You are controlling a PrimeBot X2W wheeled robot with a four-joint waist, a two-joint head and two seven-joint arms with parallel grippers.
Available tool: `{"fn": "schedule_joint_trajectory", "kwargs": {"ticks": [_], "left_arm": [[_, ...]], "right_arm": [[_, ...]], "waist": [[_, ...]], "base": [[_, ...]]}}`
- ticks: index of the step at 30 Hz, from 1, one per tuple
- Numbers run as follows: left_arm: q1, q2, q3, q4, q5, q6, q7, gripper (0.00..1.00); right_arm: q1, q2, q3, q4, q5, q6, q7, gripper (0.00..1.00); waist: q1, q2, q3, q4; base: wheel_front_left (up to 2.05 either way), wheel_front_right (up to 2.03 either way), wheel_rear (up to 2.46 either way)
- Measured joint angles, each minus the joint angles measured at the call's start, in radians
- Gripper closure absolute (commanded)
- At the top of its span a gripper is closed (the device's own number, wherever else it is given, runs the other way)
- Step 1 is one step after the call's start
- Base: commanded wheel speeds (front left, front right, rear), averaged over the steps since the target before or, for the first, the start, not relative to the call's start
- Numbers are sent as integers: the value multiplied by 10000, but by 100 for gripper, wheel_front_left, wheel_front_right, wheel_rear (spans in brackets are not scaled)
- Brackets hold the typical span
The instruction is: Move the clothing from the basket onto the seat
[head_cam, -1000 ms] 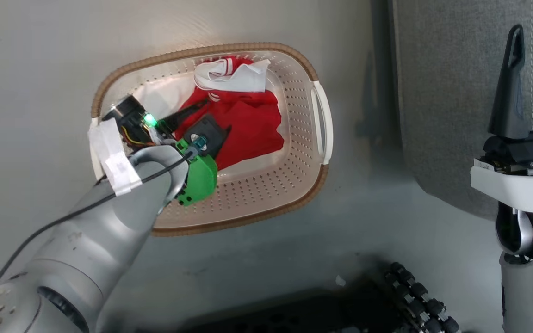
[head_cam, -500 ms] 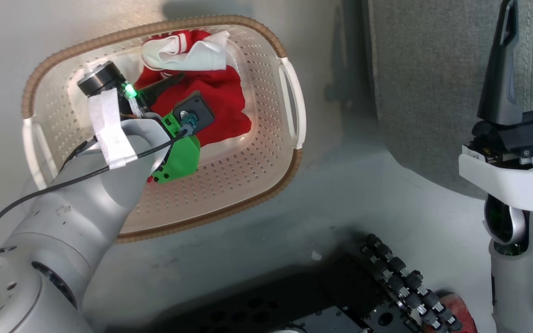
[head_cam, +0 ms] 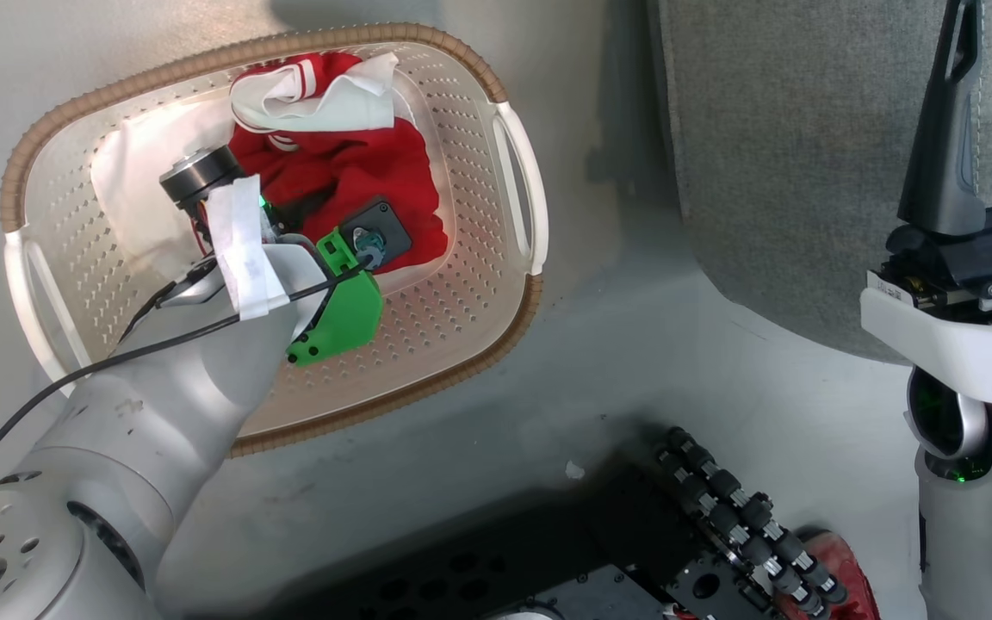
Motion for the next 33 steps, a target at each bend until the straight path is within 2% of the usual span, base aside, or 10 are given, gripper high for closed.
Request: {"fn": "schedule_joint_trajectory", "kwargs": {"ticks": [4, 11, 16, 21, 27, 33], "left_arm": [[-7, 6, -4, -35, -61, 0, -23, 100], [-1, -155, -4, -40, -675, 0, -706, 100], [462, -497, 36, -17, -1290, 0, -1220, 100], [1130, -727, 169, -176, -1448, 63, -1436, 100], [2406, -729, 786, -1524, -1524, 552, -1476, 100], [4148, -334, 1921, -3045, -1534, 1076, -1478, 100]], "right_arm": [[-2, 2, -36, -50, -52, -2, 0, 0], [-149, 6, -234, -67, -222, 0, 0, 0], [-105, 13, -303, -4, -334, 0, 0, 0], [221, -10, -232, 290, -403, 0, 0, 0], [816, -8, -90, 802, -370, 0, 0, 0], [1596, -6, 184, 1714, -368, 0, 0, 0]], "waist": [[0, 0, 6, 79], [-1, 0, -141, 336], [-1, 0, -632, 624], [-1, 0, -1402, 873], [-1, 0, -2630, 1156], [-2, 0, -4364, 1416]], "base": [[0, 0, 0], [0, 0, 0], [0, 0, 0], [0, 0, 0], [0, 0, 0], [0, 0, 0]]}}
